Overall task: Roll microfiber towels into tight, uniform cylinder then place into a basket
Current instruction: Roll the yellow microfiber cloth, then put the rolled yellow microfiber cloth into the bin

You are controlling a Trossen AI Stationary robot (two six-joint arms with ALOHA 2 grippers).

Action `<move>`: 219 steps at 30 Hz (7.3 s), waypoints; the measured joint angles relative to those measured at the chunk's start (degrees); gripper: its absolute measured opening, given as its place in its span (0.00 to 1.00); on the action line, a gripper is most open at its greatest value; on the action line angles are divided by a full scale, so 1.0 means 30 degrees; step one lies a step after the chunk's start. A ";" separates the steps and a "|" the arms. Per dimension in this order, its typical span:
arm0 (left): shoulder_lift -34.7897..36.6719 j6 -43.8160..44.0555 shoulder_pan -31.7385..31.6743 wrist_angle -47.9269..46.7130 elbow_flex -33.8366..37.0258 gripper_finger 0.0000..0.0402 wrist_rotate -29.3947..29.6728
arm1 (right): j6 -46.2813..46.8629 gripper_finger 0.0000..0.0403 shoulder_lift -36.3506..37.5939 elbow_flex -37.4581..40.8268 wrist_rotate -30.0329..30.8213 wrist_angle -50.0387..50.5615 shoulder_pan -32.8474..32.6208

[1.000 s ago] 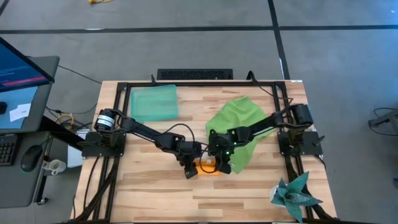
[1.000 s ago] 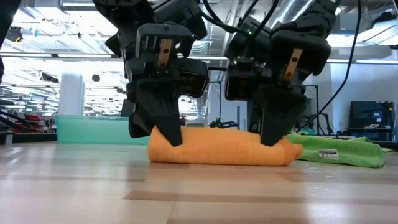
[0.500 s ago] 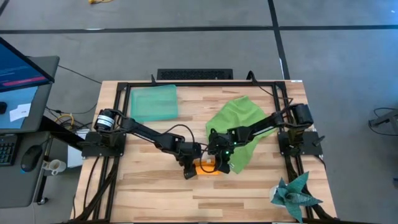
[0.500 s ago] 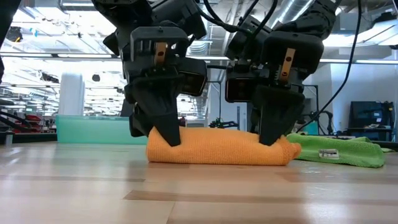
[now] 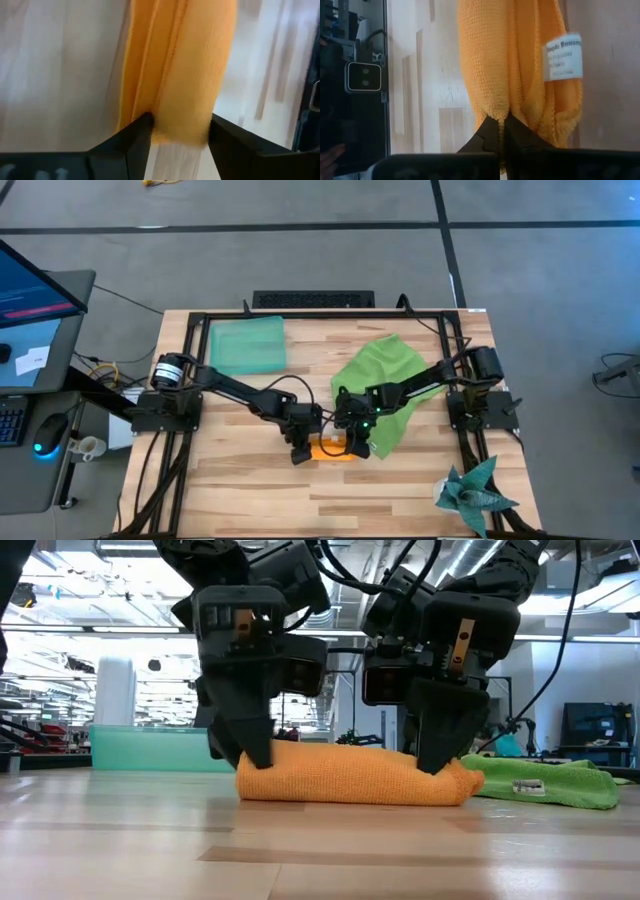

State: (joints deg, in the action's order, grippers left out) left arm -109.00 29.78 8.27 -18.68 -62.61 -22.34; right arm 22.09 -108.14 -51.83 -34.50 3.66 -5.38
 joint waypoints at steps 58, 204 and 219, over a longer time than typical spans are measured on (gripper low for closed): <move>0.2184 -0.4130 0.5489 0.4001 0.0674 0.40 1.3656 | 0.0131 0.04 -0.0015 0.0000 0.0034 0.0108 -0.0055; 0.0126 0.0141 0.4716 -0.1241 -0.0891 0.38 1.3015 | -0.2863 0.44 0.0780 0.1756 0.9953 -0.3257 -0.2751; 0.0452 -0.0822 0.6808 -1.6425 -0.7754 0.38 1.2944 | -0.2834 0.16 0.0787 0.1780 0.9871 -0.3003 -0.2634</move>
State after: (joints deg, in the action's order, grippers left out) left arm -107.64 27.31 28.69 -67.95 -85.87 16.49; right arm 13.58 -105.78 -46.49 -4.89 -5.34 -13.28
